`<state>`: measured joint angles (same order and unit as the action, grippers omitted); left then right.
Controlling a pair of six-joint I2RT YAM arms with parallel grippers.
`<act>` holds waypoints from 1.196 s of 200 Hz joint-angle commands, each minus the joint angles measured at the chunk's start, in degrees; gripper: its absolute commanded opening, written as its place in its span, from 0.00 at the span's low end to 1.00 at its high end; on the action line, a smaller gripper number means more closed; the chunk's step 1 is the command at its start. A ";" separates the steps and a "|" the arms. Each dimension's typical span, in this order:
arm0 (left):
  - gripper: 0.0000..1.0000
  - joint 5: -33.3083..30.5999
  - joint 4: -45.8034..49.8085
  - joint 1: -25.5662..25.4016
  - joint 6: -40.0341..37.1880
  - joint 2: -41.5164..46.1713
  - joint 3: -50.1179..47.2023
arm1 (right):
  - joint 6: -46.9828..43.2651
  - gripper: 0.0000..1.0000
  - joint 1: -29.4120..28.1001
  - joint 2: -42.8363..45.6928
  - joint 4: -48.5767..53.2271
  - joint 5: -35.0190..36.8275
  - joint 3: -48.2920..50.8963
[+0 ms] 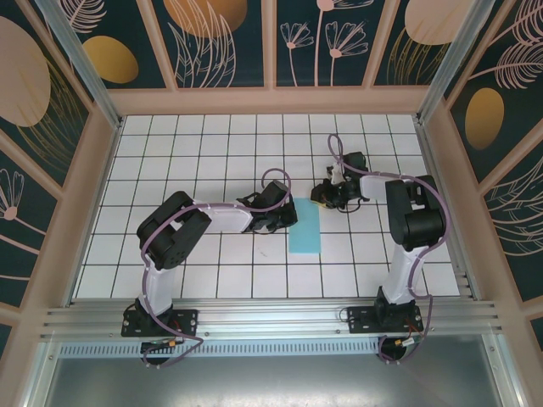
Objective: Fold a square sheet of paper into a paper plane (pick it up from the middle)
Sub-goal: Fold the square sheet of paper in half at the center of the table, then fold the triangle a second time at the center of the table.
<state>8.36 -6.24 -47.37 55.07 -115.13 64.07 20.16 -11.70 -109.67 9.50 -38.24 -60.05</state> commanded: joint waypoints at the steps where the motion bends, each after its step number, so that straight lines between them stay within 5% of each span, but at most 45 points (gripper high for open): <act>1: 0.00 -0.35 7.83 -0.34 -1.28 -2.89 -2.55 | -1.42 0.22 0.25 1.20 1.91 -0.46 -3.16; 96: 0.00 -0.91 7.65 -0.34 -1.28 -1.77 -2.99 | -1.41 0.22 0.36 -4.46 2.01 3.43 -2.25; 136: 0.00 -0.47 5.95 -0.29 -0.66 0.77 -3.63 | -2.55 0.23 0.36 1.70 4.25 2.81 -2.63; 194: 0.26 -3.50 -3.87 -0.32 3.07 12.81 -9.89 | -1.13 0.33 -0.57 16.68 5.97 6.90 7.36; 239: 0.38 -5.49 -7.75 -0.25 5.73 16.17 -15.12 | 2.32 0.32 -7.40 22.27 4.79 9.58 15.51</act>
<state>4.49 -10.59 -47.37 58.85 -99.79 51.27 19.94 -15.40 -89.19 13.61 -31.42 -47.92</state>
